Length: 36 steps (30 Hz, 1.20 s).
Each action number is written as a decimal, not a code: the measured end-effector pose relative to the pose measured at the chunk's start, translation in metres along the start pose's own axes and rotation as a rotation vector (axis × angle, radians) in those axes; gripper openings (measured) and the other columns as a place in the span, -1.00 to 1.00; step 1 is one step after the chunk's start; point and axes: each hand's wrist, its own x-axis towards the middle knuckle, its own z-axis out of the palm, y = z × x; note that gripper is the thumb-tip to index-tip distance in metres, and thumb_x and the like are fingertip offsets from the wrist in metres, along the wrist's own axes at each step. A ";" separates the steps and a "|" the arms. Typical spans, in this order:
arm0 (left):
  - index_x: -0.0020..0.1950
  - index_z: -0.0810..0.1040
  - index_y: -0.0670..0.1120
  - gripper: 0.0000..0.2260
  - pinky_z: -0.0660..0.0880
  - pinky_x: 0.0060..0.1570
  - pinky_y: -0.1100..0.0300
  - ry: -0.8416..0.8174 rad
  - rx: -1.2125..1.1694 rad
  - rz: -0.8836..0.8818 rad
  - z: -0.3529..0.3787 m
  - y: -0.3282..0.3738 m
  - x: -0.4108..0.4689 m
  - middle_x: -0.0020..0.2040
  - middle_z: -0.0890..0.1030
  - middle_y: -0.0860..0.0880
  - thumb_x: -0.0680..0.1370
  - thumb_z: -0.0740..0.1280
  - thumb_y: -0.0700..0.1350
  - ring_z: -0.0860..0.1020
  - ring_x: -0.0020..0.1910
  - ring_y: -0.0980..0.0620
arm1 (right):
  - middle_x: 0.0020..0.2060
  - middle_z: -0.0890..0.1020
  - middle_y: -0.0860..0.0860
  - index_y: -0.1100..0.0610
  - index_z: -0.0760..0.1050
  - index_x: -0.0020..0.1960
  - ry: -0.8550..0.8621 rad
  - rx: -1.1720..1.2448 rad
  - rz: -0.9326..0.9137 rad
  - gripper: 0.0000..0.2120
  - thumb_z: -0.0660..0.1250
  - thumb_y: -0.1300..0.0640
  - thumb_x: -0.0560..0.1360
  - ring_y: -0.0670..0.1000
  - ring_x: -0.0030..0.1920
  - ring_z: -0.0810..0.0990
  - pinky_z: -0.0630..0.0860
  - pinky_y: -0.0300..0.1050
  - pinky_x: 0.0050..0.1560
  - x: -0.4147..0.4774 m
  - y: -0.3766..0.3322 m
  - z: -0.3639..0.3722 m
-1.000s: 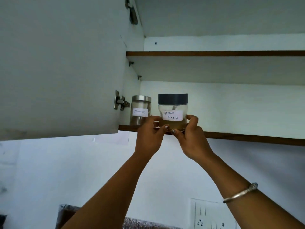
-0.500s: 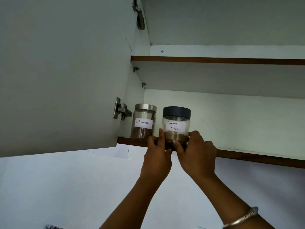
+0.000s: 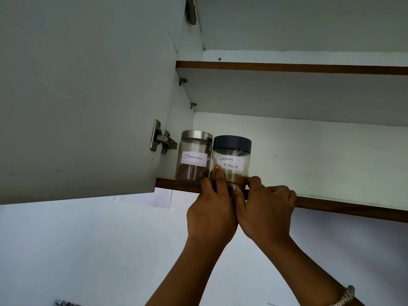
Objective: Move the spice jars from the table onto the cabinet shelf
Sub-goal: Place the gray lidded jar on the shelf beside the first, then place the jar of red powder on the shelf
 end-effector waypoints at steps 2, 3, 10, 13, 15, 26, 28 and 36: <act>0.51 0.10 -0.14 -0.40 0.56 -0.24 0.11 -0.005 0.014 0.005 -0.001 0.000 -0.004 0.30 0.39 -0.16 0.56 0.19 0.06 0.58 0.02 -0.06 | -0.09 0.65 0.03 0.02 0.47 0.13 0.016 0.006 -0.016 -0.58 0.08 -0.24 0.51 0.15 0.07 0.46 0.22 0.04 0.11 -0.001 0.000 0.000; 0.50 0.14 -0.16 -0.40 0.57 -0.24 0.09 -0.012 0.025 0.008 -0.003 0.000 -0.005 0.29 0.41 -0.17 0.54 0.23 0.05 0.56 0.07 -0.08 | -0.08 0.66 0.03 0.03 0.48 0.13 0.024 0.016 -0.025 -0.58 0.10 -0.23 0.51 0.16 0.07 0.46 0.22 0.04 0.11 -0.002 0.000 0.000; 0.54 -0.12 -0.14 -0.34 0.54 -0.10 0.09 -0.114 0.087 0.005 -0.005 -0.004 -0.008 0.42 0.19 -0.06 0.57 0.13 0.04 0.35 0.27 -0.08 | 0.29 0.52 0.02 0.02 0.36 0.37 -0.059 -0.073 -0.092 -0.41 -0.04 -0.29 0.52 0.16 0.22 0.38 0.16 0.06 0.24 -0.005 0.002 0.002; 0.53 -0.15 -0.14 -0.33 0.53 -0.03 0.07 -0.171 0.058 0.010 -0.009 -0.005 -0.008 0.45 0.13 -0.05 0.57 0.14 0.04 0.32 0.30 -0.10 | 0.40 0.37 0.09 0.00 0.26 0.43 -0.127 -0.098 -0.080 -0.37 -0.07 -0.32 0.50 0.21 0.31 0.31 0.12 0.12 0.32 -0.004 0.002 -0.002; 0.53 -0.17 -0.13 -0.31 0.51 0.03 0.07 -0.213 0.041 0.026 -0.013 -0.006 -0.007 0.47 0.07 -0.04 0.56 0.16 0.04 0.31 0.32 -0.10 | 0.44 0.31 0.11 0.02 0.18 0.47 -0.172 -0.095 -0.063 -0.33 -0.10 -0.33 0.50 0.23 0.37 0.25 0.05 0.16 0.38 -0.004 0.001 -0.005; 0.53 -0.20 0.06 -0.26 0.26 0.37 -0.15 -0.587 -0.200 0.149 -0.038 -0.003 -0.062 0.55 -0.20 -0.06 0.54 0.25 -0.13 0.16 0.46 -0.26 | 0.52 -0.20 0.10 -0.05 -0.17 0.52 -0.481 0.091 -0.054 -0.33 0.12 -0.11 0.56 0.20 0.50 -0.25 0.03 0.16 0.46 -0.077 0.007 -0.026; 0.53 -0.19 0.04 -0.27 0.23 0.38 -0.15 -0.634 -0.244 0.184 -0.037 0.001 -0.086 0.56 -0.17 -0.07 0.53 0.24 -0.16 0.09 0.49 -0.23 | 0.52 -0.18 0.09 -0.01 -0.14 0.53 -0.527 0.092 -0.040 -0.32 0.17 -0.04 0.56 0.19 0.50 -0.25 0.06 0.14 0.46 -0.099 0.015 -0.035; 0.53 -0.12 0.02 -0.18 0.27 0.35 -0.16 -0.979 -0.496 0.233 -0.032 0.054 -0.217 0.54 -0.03 -0.18 0.44 0.35 -0.10 0.12 0.47 -0.26 | 0.52 0.00 0.15 0.16 0.00 0.52 -0.707 0.016 0.118 -0.37 0.17 0.06 0.54 0.19 0.51 -0.13 -0.04 0.00 0.46 -0.230 0.083 -0.087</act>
